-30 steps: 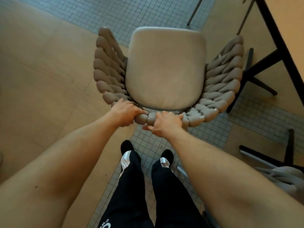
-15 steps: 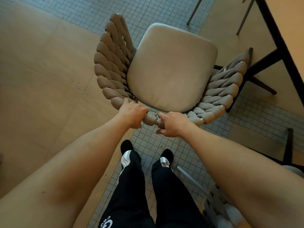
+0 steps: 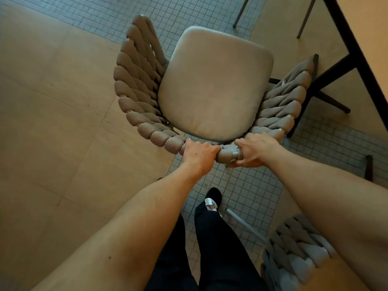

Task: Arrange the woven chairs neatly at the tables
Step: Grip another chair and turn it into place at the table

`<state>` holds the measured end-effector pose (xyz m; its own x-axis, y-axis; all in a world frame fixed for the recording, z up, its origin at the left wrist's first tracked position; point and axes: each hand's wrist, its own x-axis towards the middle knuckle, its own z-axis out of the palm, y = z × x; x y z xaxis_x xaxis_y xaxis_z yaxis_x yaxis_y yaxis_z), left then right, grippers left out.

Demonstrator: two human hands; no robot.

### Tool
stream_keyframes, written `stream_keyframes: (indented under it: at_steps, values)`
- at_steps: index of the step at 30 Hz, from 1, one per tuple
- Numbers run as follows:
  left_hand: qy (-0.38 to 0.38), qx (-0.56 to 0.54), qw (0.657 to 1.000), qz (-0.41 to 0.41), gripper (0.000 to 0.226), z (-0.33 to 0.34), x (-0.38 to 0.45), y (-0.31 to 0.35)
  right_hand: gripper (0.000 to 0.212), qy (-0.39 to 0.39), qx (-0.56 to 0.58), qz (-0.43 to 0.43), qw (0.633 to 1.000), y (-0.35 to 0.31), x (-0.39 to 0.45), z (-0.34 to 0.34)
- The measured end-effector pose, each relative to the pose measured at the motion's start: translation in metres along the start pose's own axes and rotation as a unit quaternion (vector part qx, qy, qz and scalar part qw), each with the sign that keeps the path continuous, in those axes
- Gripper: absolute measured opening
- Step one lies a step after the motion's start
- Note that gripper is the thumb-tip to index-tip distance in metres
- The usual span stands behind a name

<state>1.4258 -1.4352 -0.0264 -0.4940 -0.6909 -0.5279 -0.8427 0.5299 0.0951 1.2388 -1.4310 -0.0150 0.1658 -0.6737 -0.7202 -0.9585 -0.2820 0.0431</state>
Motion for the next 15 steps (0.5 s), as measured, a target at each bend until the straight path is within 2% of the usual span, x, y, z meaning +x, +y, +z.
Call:
stream_keyframes:
  at_steps: [10, 15]
  values:
    - [-0.018, 0.062, 0.994, 0.083, 0.042, -0.002, -0.012, -0.044, 0.071, 0.005, 0.093, 0.050, 0.994, -0.052, -0.008, -0.001]
    - [-0.028, 0.100, 0.988, 0.115, 0.046, -0.005, -0.016, -0.083, 0.059, 0.016, 0.167, 0.076, 0.983, -0.095, -0.004, -0.008]
